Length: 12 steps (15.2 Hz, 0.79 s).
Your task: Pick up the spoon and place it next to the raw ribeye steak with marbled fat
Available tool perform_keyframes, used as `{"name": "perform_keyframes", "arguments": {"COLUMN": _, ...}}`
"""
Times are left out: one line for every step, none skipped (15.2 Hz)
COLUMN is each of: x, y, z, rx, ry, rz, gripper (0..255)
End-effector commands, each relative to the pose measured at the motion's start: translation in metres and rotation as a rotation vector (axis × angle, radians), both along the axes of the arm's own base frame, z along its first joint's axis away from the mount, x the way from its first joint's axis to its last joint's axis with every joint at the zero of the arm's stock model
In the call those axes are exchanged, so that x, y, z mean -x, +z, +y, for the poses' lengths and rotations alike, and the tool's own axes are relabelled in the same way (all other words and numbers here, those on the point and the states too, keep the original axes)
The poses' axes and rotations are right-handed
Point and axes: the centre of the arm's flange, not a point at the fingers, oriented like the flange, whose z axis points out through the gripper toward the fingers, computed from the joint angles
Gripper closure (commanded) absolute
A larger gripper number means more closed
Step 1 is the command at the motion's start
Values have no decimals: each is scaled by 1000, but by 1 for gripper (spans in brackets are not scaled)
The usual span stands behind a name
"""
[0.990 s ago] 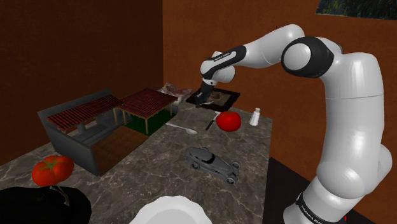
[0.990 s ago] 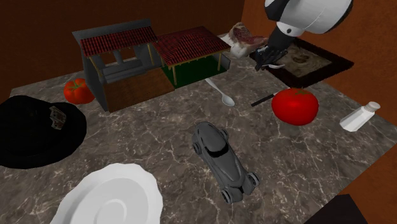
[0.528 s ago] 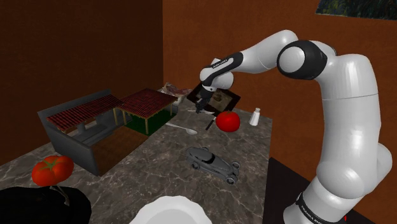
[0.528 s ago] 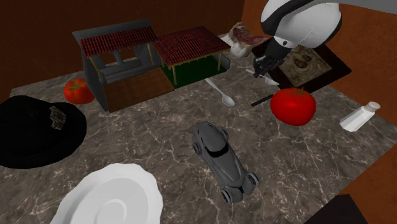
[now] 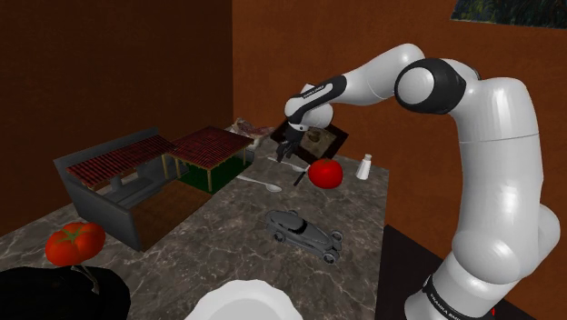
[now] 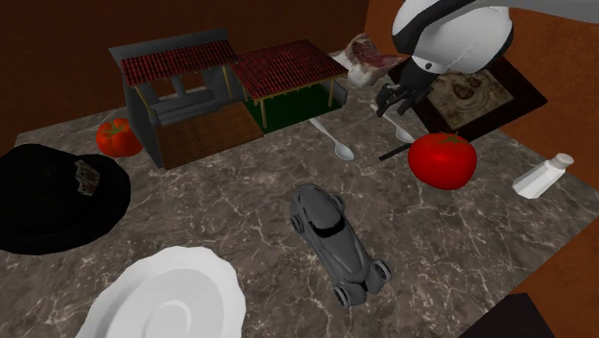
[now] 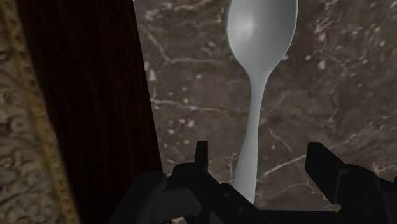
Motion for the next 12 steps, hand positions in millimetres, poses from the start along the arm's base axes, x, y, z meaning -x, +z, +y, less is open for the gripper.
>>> {"name": "perform_keyframes", "arguments": {"x": 1, "y": -1, "z": -2, "rx": 0, "ry": -2, "rz": 3, "gripper": 0}}
{"name": "perform_keyframes", "arguments": {"x": 1, "y": -2, "z": -1, "rx": 1, "ry": -2, "rz": 3, "gripper": 0}}
{"name": "perform_keyframes", "arguments": {"x": 1, "y": -2, "z": -1, "rx": 1, "ry": -2, "rz": 3, "gripper": 0}}
{"name": "perform_keyframes", "arguments": {"x": 1, "y": -1, "z": -2, "rx": 0, "ry": -2, "rz": 3, "gripper": 0}}
{"name": "perform_keyframes", "arguments": {"x": 3, "y": 12, "z": -4, "rx": 0, "ry": -2, "rz": 3, "gripper": 0}}
{"name": "perform_keyframes", "arguments": {"x": 6, "y": 24, "z": -7, "rx": 0, "ry": -2, "rz": 3, "gripper": 0}}
{"name": "perform_keyframes", "arguments": {"x": 8, "y": 37, "z": -9, "rx": 0, "ry": -2, "rz": 3, "gripper": 0}}
{"name": "perform_keyframes", "arguments": {"x": 10, "y": 47, "z": -11, "rx": 0, "ry": -2, "rz": 3, "gripper": 0}}
{"name": "perform_keyframes", "arguments": {"x": 10, "y": 47, "z": -11, "rx": 0, "ry": -2, "rz": 3, "gripper": 0}}
{"name": "perform_keyframes", "arguments": {"x": 10, "y": 47, "z": -11, "rx": 1, "ry": -2, "rz": 3, "gripper": 0}}
{"name": "perform_keyframes", "arguments": {"x": 10, "y": 47, "z": -11, "rx": 0, "ry": -2, "rz": 3, "gripper": 0}}
{"name": "perform_keyframes", "arguments": {"x": 10, "y": 47, "z": -11, "rx": 0, "ry": -2, "rz": 3, "gripper": 0}}
